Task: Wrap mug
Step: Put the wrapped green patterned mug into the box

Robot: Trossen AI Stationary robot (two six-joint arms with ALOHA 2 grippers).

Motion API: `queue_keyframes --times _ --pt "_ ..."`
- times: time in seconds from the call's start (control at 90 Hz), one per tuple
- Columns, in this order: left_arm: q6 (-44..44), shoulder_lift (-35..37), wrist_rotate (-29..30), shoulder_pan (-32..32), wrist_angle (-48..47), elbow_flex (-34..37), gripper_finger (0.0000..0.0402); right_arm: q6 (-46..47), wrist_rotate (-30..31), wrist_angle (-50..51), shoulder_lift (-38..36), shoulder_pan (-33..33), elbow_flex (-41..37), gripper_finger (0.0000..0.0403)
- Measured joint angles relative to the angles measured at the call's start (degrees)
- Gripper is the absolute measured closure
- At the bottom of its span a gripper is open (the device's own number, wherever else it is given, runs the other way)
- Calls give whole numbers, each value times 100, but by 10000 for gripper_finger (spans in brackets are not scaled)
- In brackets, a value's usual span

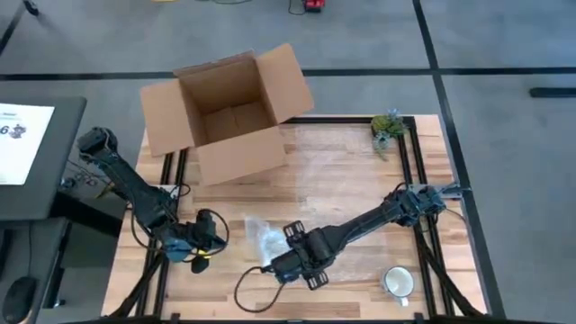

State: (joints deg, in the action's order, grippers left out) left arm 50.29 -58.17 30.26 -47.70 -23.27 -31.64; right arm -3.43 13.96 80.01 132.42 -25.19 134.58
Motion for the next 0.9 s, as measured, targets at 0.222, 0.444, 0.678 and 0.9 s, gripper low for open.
queue_keyframes --times 0.222,0.444,0.678,0.9 --pt "412 0 -233 -2 371 2 402 -826 337 -828 0 31 0 161" --pt "1408 0 -319 -2 698 2 402 -1182 322 -1122 0 54 0 161" --pt "1934 0 -319 -2 774 2 402 -475 356 -1270 0 -6 0 172" --pt "2071 0 -349 -2 762 4 402 -67 199 -1351 0 -144 0 179"
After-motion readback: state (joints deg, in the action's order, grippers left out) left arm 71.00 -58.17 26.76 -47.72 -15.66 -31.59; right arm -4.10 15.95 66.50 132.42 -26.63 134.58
